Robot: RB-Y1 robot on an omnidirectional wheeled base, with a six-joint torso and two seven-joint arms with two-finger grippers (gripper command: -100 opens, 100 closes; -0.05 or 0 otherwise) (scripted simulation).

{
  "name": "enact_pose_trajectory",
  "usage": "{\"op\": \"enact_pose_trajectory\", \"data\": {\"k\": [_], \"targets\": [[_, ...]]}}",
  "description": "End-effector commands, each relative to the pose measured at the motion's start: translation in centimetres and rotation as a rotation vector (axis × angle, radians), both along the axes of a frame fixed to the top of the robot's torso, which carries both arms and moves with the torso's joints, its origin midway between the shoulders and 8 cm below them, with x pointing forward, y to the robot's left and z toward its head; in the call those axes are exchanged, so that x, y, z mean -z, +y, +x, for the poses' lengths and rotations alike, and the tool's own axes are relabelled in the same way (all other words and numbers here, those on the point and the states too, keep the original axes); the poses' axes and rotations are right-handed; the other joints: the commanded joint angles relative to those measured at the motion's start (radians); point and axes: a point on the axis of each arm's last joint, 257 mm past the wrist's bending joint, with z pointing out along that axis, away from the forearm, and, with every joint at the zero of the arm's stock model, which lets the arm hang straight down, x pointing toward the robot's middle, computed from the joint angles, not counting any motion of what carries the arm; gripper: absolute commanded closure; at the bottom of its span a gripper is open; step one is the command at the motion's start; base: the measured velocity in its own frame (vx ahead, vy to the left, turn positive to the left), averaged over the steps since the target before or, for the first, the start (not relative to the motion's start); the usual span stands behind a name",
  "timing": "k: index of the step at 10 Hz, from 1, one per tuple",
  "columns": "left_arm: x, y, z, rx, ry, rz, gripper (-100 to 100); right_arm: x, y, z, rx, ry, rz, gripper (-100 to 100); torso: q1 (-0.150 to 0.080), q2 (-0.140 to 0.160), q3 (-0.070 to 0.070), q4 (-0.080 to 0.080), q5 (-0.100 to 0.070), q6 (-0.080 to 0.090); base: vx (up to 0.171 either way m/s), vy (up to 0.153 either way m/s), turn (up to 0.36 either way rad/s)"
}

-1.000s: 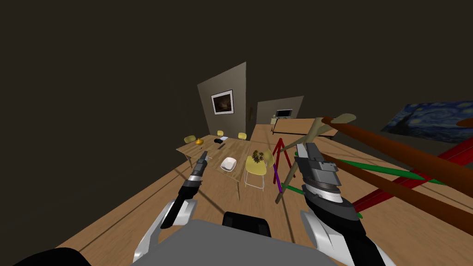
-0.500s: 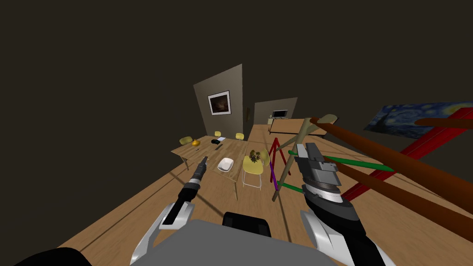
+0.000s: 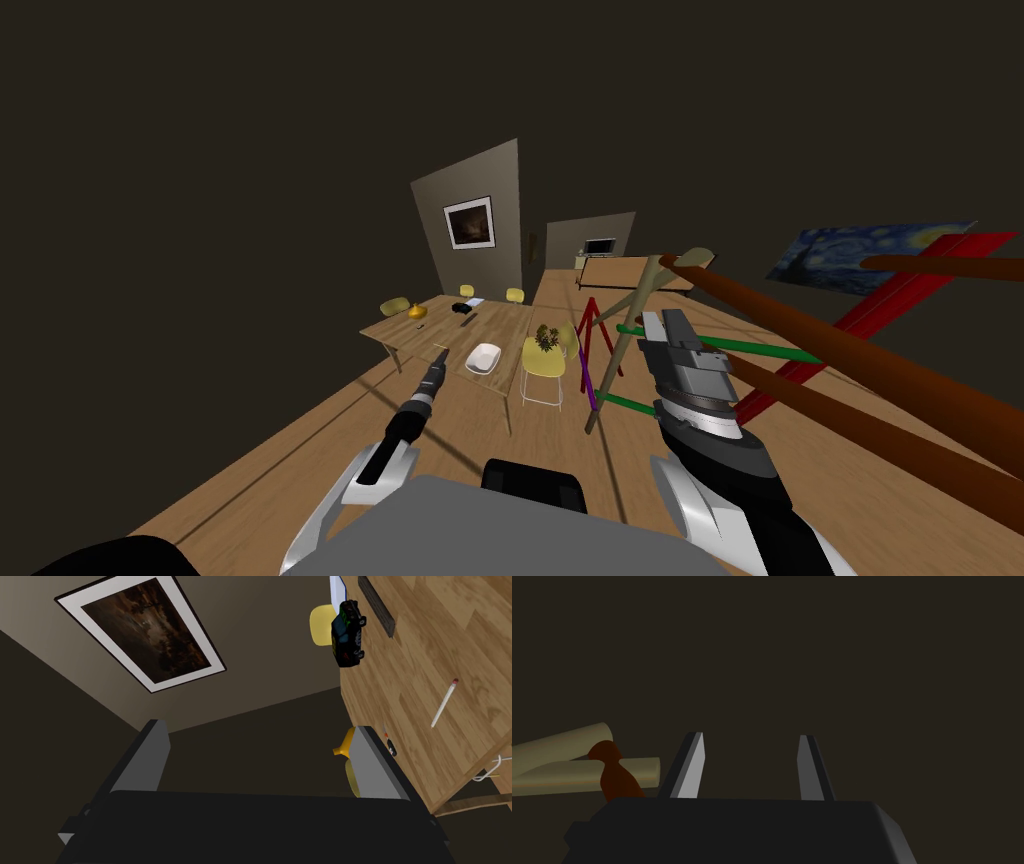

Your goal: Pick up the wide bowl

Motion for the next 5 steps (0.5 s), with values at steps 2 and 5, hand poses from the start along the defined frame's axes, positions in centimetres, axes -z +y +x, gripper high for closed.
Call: {"op": "enact_pose_trajectory", "data": {"k": [2, 5], "targets": [[3.17, 1.53, -0.66, -0.03, 0.087, -0.029, -100, 0.0, 0.0, 0.0, 0.0, 0.0, 0.0, 0, -0.001, 0.0, 0.0, 0.0, 0.0, 0.0, 0.019, -0.029, -0.081], [3.17, 1.53, -0.66, -0.03, 0.087, -0.029, -100, 0.0, 0.0, 0.0, 0.0, 0.0, 0.0, 0, 0.001, 0.0, 0.0, 0.0, 0.0, 0.0, 0.004, -0.006, -0.016]]}}
